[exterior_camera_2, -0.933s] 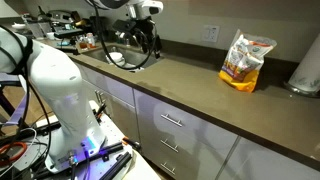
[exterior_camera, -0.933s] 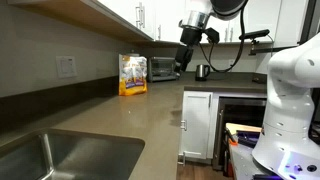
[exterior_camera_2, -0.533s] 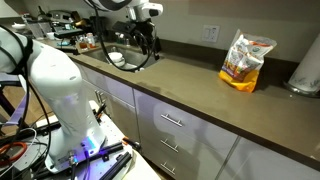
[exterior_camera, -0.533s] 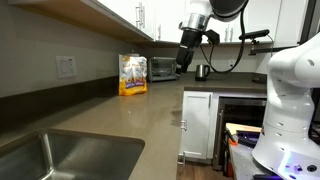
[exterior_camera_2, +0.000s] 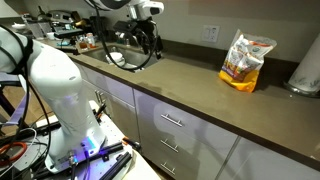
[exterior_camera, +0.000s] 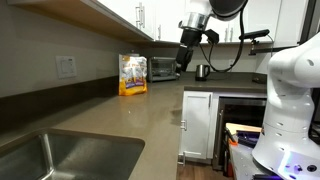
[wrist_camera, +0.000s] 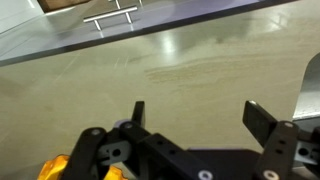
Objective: Slide the bag on the countertop to the left.
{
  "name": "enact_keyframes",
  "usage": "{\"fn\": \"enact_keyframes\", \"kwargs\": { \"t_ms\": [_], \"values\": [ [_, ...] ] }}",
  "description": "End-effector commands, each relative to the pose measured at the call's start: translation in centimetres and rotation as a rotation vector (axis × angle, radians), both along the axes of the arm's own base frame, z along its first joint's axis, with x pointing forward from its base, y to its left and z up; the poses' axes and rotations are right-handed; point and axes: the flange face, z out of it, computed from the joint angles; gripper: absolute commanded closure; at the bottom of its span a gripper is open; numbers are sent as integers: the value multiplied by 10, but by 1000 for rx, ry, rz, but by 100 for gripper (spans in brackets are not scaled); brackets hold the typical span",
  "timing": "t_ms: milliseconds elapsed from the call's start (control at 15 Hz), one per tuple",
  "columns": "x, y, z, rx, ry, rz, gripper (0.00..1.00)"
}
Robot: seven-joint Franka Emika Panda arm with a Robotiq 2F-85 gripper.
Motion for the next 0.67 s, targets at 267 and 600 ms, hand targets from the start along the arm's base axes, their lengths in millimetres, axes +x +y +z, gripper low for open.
{"fn": "enact_keyframes", "kwargs": {
  "t_ms": [267, 600],
  "values": [
    [23, -75, 12, -179, -34, 77, 0],
    [49, -123, 28, -255, -119, 123, 0]
  ]
}}
